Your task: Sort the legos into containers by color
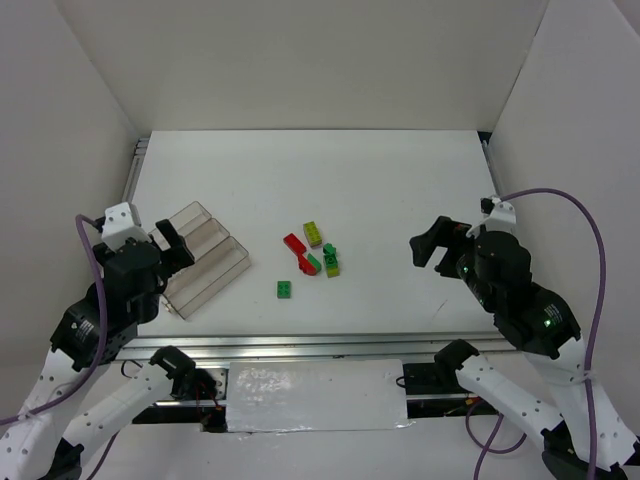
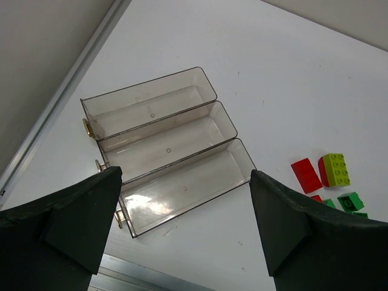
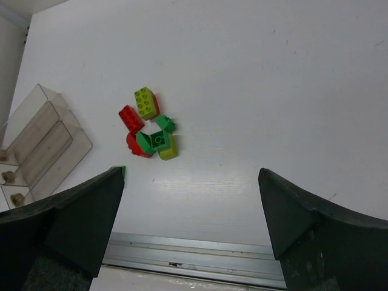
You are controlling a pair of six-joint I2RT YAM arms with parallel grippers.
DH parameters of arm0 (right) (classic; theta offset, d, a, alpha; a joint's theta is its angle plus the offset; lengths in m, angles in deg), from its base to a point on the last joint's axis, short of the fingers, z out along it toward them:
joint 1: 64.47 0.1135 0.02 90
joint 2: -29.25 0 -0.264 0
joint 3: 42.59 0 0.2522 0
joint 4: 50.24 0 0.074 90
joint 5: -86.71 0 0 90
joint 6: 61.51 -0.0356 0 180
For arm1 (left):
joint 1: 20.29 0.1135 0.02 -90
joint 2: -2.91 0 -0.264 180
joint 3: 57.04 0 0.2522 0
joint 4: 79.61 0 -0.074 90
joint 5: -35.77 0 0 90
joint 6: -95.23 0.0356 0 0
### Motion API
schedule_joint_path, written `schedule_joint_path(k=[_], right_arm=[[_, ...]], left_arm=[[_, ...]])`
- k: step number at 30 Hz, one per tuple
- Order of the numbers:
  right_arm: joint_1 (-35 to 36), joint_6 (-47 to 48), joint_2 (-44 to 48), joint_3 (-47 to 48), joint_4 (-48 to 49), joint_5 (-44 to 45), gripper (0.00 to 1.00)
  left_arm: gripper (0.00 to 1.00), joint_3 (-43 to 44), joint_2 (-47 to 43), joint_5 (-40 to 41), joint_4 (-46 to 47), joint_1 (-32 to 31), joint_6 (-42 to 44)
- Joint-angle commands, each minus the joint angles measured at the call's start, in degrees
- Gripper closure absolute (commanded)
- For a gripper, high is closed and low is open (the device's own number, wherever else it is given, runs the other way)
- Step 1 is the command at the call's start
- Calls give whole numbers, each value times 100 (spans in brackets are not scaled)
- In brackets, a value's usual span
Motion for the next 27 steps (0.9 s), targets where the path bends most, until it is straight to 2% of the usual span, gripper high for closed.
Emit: schedule_joint_path(k=[1,5,8,11,14,15,20,27], right_arm=[[46,-24,-20,105,265,-69,0],[37,152,-90,-149,810,-842,0],[55,100,-616,-317,1189,-1168,0],[386,38,-1906,-73,1339,-1073,0],[696,-6,-3696,357,1487,-677,0],[810,29,-4042,455,1549,-650,2],[1004,231,-5966,1368,1611,-404,21],[1074,345,-6867,1441,1857,-720,29]], left_arm=[[0,-38,19,-78,301,5,130],[0,-64,19,-130,345,5,139],[0,-126,-7,-227,389,5,165],[1,-205,10,-499,565,57,305],[0,-161,107,-754,592,233,376],[1,-187,124,-763,583,259,376],[0,-258,168,-746,635,295,367],[0,-266,379,-1053,723,365,481]])
